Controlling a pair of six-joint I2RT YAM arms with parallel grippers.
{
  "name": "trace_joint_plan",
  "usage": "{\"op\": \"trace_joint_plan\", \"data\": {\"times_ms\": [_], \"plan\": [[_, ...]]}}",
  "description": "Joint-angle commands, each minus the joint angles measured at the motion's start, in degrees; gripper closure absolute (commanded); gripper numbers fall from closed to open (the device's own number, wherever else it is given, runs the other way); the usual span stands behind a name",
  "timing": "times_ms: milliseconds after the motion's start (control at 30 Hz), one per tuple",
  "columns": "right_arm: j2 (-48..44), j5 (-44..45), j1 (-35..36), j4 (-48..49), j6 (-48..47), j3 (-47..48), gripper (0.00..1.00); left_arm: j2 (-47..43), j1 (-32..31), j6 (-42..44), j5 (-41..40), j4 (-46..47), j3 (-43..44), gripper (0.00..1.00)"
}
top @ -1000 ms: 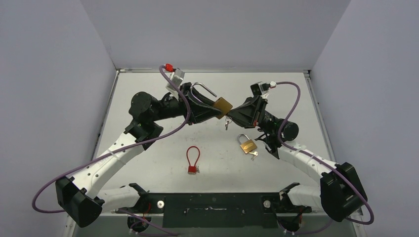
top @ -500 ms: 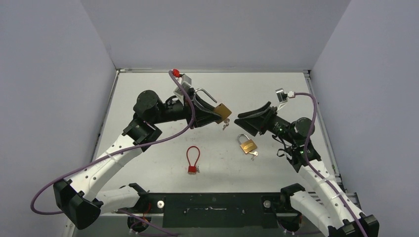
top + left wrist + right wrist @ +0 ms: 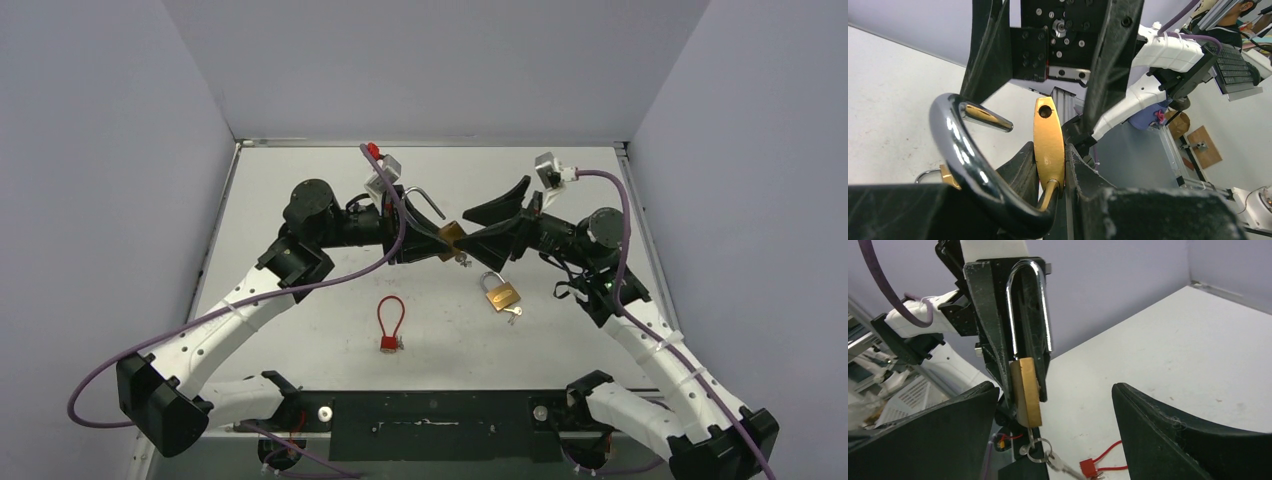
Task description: Unlock with the key
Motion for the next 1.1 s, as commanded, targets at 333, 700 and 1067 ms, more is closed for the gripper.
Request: {"op": "trace_joint_plan", "data": {"times_ms": [333,700,1067], "plan": [[2.62,2.10,7.59,14.13,7.98,-0.17,0.50,-0.46,-0.01,-1.31,0.58,3.21,1.05,1.00],[3.09,2.19,7.59,16.23,10.41,-1.19,0.57,-0.63,0.01,-2.42,0.48,4.67,1.05,1.00],[3.92,-0.15,7.59,15.57,10.80,-1.08,0.65,-1.17,0.05,-5.72,0.45,9.57,0.43,1.00]]}}
